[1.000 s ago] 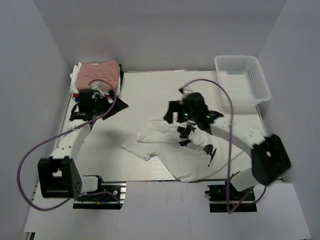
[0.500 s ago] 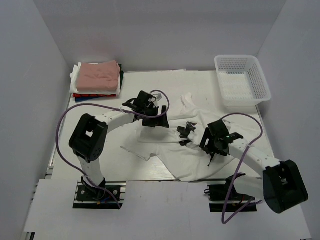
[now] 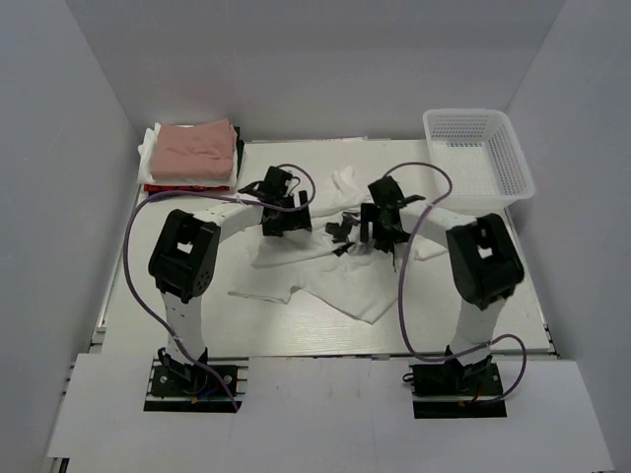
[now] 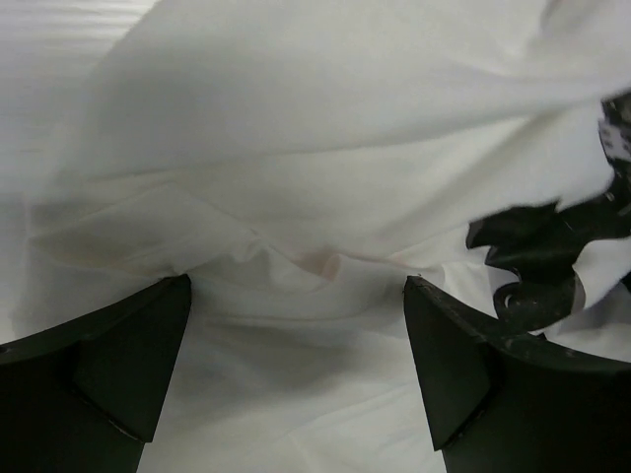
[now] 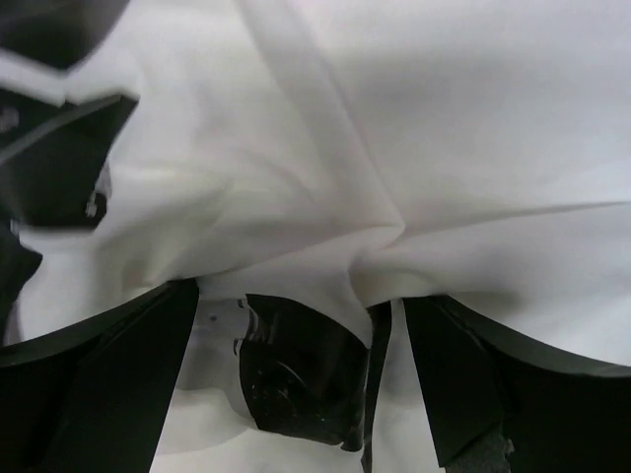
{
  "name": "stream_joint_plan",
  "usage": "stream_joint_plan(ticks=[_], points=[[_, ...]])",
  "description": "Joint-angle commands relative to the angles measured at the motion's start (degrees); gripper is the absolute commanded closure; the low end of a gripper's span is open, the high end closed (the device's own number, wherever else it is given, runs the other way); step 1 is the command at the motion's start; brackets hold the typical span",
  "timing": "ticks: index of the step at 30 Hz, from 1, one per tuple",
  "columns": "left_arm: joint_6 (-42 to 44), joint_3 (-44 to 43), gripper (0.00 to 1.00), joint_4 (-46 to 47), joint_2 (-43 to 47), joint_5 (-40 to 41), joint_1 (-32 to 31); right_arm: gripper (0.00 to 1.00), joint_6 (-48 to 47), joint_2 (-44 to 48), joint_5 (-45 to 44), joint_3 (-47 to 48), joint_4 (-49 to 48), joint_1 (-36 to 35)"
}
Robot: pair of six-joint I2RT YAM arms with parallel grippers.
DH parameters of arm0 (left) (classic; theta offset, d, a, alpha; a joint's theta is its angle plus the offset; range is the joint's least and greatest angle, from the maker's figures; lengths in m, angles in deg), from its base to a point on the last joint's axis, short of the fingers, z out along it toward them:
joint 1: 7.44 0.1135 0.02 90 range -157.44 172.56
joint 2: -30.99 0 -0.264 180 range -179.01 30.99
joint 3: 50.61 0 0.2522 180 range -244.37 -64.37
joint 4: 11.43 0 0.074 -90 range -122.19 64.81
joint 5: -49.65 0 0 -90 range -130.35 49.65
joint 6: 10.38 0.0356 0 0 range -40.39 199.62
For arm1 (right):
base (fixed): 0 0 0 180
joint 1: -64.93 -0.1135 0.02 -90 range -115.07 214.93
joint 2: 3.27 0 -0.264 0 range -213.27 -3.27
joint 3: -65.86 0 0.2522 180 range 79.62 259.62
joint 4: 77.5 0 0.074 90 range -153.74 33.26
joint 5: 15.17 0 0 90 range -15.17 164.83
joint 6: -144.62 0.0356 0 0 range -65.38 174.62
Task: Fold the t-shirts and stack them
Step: Flatten out the tshirt
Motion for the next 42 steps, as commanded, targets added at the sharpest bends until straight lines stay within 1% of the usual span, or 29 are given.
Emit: stream_joint_plan(ticks=[1, 2, 3, 5, 7, 8, 10, 11, 12, 13, 14, 15, 17, 18, 19, 21, 23, 24, 26, 27, 28, 31, 32, 34, 36, 37, 38, 40, 42], points=[[-7.40, 0.63, 0.00, -7.25, 0.20, 13.53, 6.64, 0.10, -5.66, -9.94, -0.38, 10.40, -0.76, -0.34], [-8.20, 0.63, 0.00, -7.87, 0.20, 14.24, 7.44, 0.10, -6.98, -13.10, -1.96, 12.77, -0.32, 0.00], [-8.20, 0.63, 0.00, -7.87, 0.72, 14.25, 8.15, 0.10, -7.60, -14.35, -1.97, 19.50, 0.12, -0.08], [-9.78, 1.77, 0.00, -9.27, 1.43, 15.13, 10.07, 0.10, -10.85, -18.04, 0.73, 24.89, 1.09, -0.17], [-10.40, 2.91, 0.00, -9.28, 2.57, 15.05, 11.14, 0.10, -12.69, -18.41, 3.63, 27.99, 1.27, -0.34], [-10.40, 3.44, 0.00, -9.28, 4.31, 15.04, 11.14, 0.10, -13.05, -15.63, 4.70, 27.48, 1.00, -0.26], [-8.39, 3.97, 0.00, -8.23, 7.13, 16.61, 11.14, 0.10, -13.23, -12.01, 9.60, 20.05, -3.45, -0.43], [-7.68, 5.36, 0.00, -7.18, 10.89, 16.62, 10.36, 0.10, -13.32, -4.95, 11.28, 17.48, -4.96, -0.26], [-6.89, 6.07, 0.00, -4.91, 13.10, 16.10, 9.74, 0.10, -12.80, -2.53, 12.52, 11.02, -7.58, -0.34], [-6.28, 7.13, 0.00, -3.84, 15.30, 14.88, 9.73, 0.10, -12.18, -0.24, 12.96, 9.04, -9.18, -0.52], [-6.27, 7.74, 0.00, -2.87, 17.23, 13.65, 9.73, 0.10, -10.87, 5.53, 16.62, 7.62, -9.80, -0.61], [-5.75, 8.45, 0.00, -2.08, 21.52, 11.63, 9.73, 0.10, -10.16, 7.59, 17.36, 2.91, -9.90, -0.87], [-5.74, 10.82, 0.00, -1.46, 25.50, 11.61, 9.73, 0.10, -7.01, 13.29, 19.28, -0.28, -9.81, -1.05], [-5.74, 12.57, 0.00, -2.33, 27.17, 11.61, 9.73, 0.10, -6.12, 14.45, 19.56, -5.87, -9.90, -1.13], [-7.92, 13.72, 0.00, -4.25, 30.23, 12.13, 9.73, 0.10, -5.16, 17.07, 19.91, -7.93, -11.38, -1.05], [-10.39, 16.52, 0.00, -6.19, 32.80, 12.84, 10.26, 0.10, -1.90, 21.90, 20.96, -13.38, -11.39, -1.14], [-13.28, 22.41, 0.00, -8.04, 36.13, 12.15, 10.26, 0.10, -0.06, 23.68, 21.14, -19.08, -11.13, -1.22], [-14.87, 26.43, 0.00, -9.01, 37.11, 12.14, 10.87, 0.10, 0.30, 26.13, 21.23, -20.07, -10.95, -1.31], [-18.99, 30.23, 0.00, -12.00, 40.26, 13.19, 10.88, 0.10, 1.53, 27.20, 22.28, -23.23, -10.51, -2.27], [-20.06, 33.91, 0.00, -12.70, 41.67, 13.19, 10.88, 0.10, 1.97, 28.25, 22.89, -23.85, -10.77, -2.45], [-20.94, 35.77, 0.00, -13.32, 43.25, 13.19, 10.88, 0.10, 1.97, 28.43, 25.51, -25.16, -10.86, -3.41], [-25.41, 42.28, 0.00, -16.30, 51.07, 18.88, 10.88, 0.10, 2.06, 28.09, 26.24, -25.96, -10.95, -5.87], [-28.13, 44.12, 0.00, -18.66, 52.83, 23.43, 10.88, 0.10, 2.23, 27.21, 25.81, -26.31, -11.30, -7.27], [-30.00, 45.62, 0.00, -19.65, 56.26, 25.75, 10.88, 0.10, 2.76, 24.76, 23.70, -26.32, -11.30, -8.07], [-30.00, 48.34, 0.00, -17.29, 56.28, 25.76, 10.88, 0.10, 4.60, 23.52, 22.29, -26.23, -12.52, -8.69], [-30.00, 48.97, 0.00, -16.58, 56.28, 25.76, 10.88, 0.10, 6.18, 22.21, 19.76, -25.97, -12.97, -8.78], [-30.00, 49.49, 0.02, -16.05, 54.27, 25.76, 10.88, 0.10, 6.97, 21.85, 18.43, -25.70, -12.80, -8.87], [-30.70, 49.50, 0.08, -15.52, 51.46, 25.76, 10.88, 0.10, 9.43, 21.41, 14.58, -25.70, -12.36, -8.96], [-30.70, 49.50, 0.13, -12.46, 47.08, 25.76, 10.88, 0.14, 9.80, 21.49, 14.03, -26.05, -12.71, -8.78]])
